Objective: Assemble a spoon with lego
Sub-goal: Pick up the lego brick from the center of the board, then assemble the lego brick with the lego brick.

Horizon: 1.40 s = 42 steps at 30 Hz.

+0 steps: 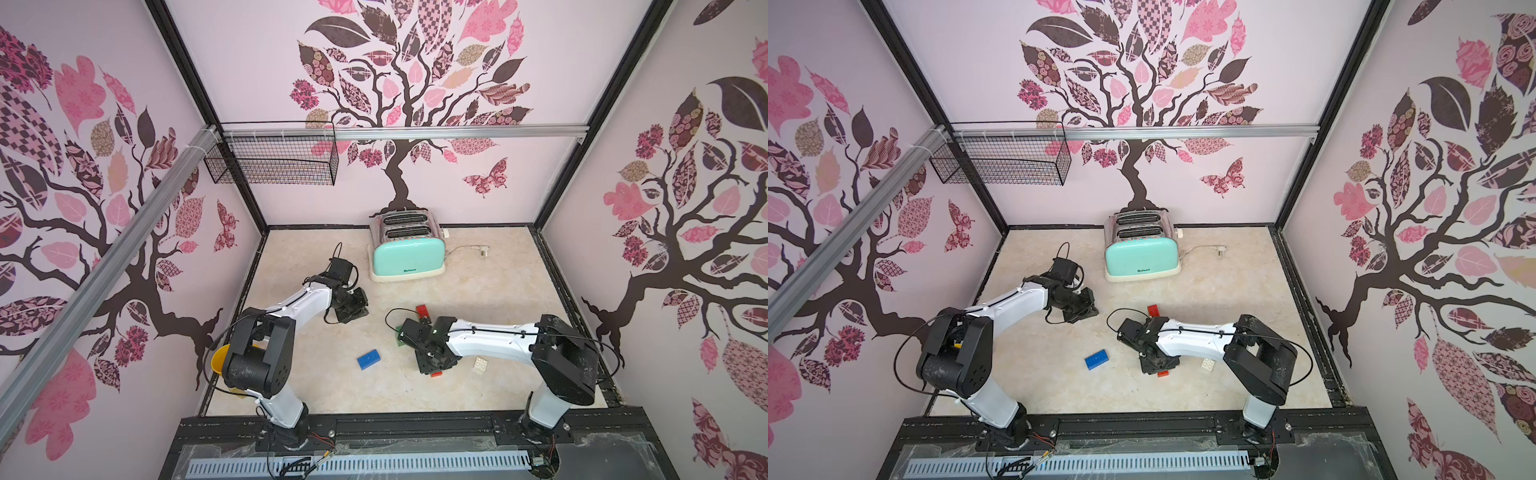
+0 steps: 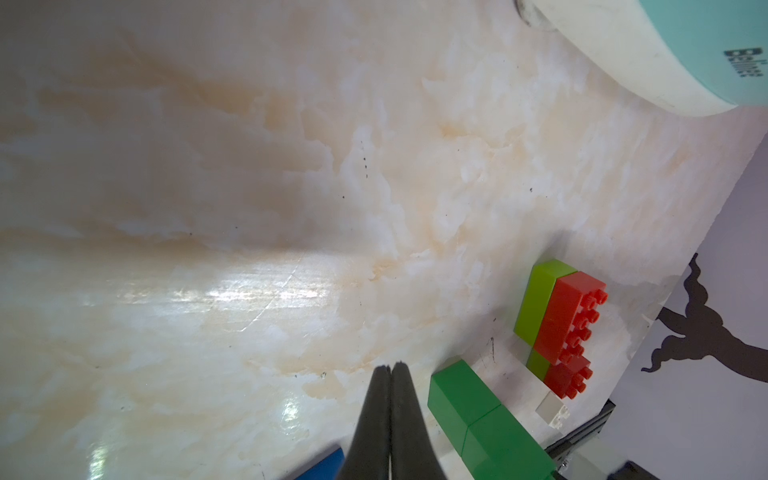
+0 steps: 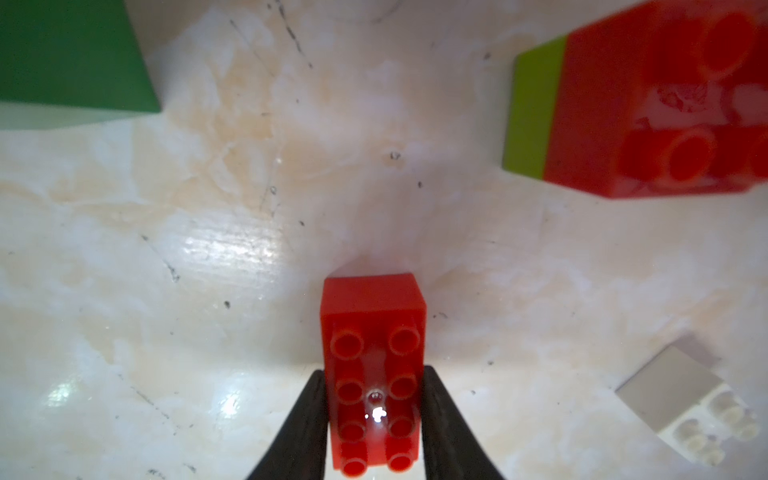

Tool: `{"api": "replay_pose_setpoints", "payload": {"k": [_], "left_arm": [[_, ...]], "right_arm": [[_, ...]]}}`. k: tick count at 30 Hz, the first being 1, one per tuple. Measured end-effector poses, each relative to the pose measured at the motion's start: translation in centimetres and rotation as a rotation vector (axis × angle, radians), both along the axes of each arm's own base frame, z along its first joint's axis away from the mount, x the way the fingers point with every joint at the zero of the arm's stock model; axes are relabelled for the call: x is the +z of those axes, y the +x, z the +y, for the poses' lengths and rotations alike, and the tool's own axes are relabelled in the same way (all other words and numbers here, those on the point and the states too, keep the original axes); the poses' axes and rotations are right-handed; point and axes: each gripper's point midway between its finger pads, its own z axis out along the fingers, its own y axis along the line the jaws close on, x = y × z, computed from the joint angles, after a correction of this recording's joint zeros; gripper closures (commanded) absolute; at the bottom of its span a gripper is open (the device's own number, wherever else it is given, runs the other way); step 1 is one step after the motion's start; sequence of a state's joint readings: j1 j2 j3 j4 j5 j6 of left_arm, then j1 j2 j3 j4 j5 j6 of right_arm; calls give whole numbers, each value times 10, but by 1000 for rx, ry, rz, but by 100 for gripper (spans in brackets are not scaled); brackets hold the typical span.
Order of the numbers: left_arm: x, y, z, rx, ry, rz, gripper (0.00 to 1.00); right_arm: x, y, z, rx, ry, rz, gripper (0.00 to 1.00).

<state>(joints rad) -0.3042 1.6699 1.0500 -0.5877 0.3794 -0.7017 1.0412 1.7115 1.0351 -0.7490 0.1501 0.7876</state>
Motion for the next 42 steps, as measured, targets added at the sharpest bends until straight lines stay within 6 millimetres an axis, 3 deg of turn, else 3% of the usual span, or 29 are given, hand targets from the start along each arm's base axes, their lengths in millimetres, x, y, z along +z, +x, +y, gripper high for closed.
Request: {"api": "replay_pose_setpoints", "payload": {"k": [5, 7, 10, 15, 18, 22, 26, 37, 42], "left_arm": [[0, 0, 0, 0, 0, 0, 100], [0, 0, -1, -1, -4, 1, 100], [1, 0, -2, -4, -10, 0, 100], [2, -1, -7, -15, -27, -3, 100], [3, -2, -11, -27, -35, -4, 100], [4, -6, -18, -49, -47, -1, 100], [4, -9, -24, -63, -55, 2, 100], [5, -10, -26, -68, -67, 1, 100], [6, -10, -27, -69, -70, 2, 100]], "right_arm": [[4, 0, -1, 1, 1, -4, 72], [16, -1, -2, 3, 15, -13, 71], [53, 7, 11, 17, 79, -53, 71], [129, 38, 60, 60, 227, -160, 71], [147, 57, 83, 78, 247, -184, 72], [128, 72, 88, 92, 175, -147, 72], [104, 73, 82, 115, 92, -86, 73], [106, 76, 80, 144, 54, -66, 73], [93, 77, 81, 148, 26, -45, 73]]}}
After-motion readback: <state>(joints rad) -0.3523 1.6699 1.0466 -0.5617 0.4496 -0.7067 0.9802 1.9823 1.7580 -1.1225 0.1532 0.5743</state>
